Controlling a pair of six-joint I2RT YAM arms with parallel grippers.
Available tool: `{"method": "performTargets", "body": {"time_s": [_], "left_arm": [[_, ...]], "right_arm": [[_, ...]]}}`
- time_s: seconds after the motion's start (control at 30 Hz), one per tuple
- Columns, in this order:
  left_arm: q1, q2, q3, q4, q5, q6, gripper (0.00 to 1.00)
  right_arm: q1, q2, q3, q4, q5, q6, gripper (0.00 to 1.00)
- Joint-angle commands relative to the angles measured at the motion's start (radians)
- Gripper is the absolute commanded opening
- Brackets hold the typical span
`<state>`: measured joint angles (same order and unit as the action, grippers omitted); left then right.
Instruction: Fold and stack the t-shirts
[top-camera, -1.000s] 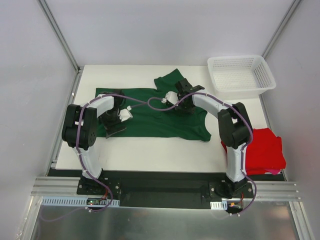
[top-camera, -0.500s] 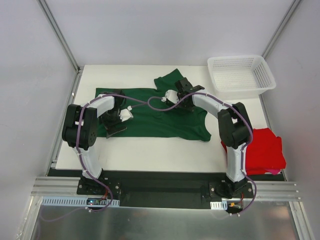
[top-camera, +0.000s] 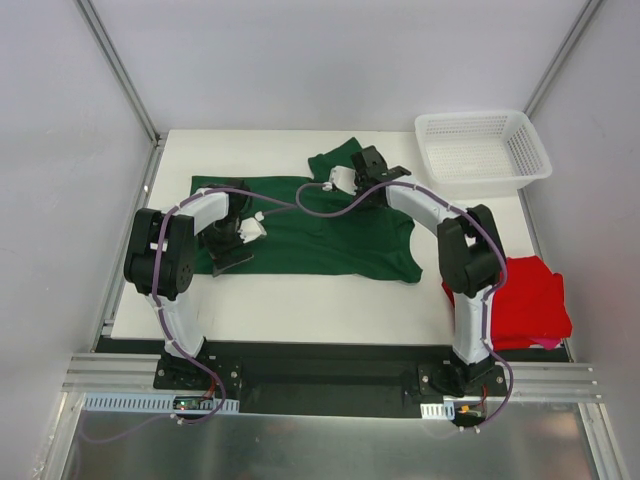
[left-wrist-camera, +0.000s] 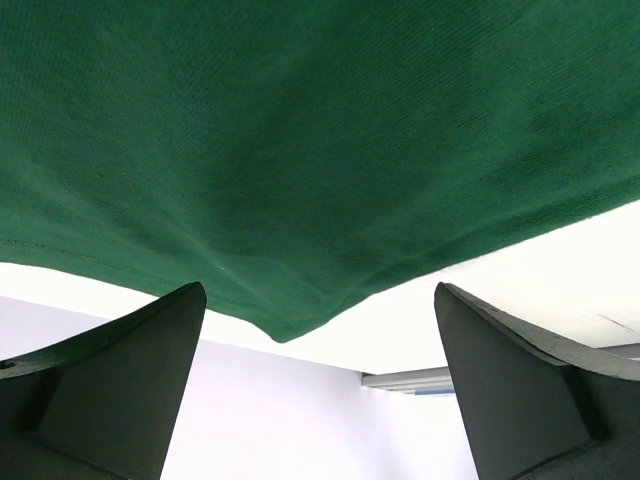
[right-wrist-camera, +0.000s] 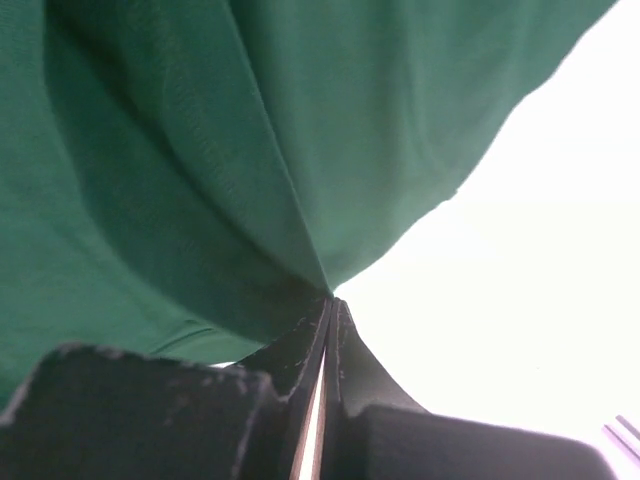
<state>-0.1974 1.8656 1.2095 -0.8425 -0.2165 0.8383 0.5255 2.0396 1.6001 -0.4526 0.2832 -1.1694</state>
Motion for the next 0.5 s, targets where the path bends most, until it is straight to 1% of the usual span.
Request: {"method": "performTargets", "body": {"time_s": [0.0, 0.47], "left_arm": [[-0.01, -0.02, 0.001, -0.027, 0.006, 0.001, 0.99], [-0.01, -0.022, 0.005, -0.029, -0.003, -0.001, 0.99]], "right_arm": [[-0.022, -0.002, 0.057, 0.048, 0.062, -0.047, 0.01], [-0.056, 0.017, 0.078, 0.065, 0.076, -0.081, 0.01]]}}
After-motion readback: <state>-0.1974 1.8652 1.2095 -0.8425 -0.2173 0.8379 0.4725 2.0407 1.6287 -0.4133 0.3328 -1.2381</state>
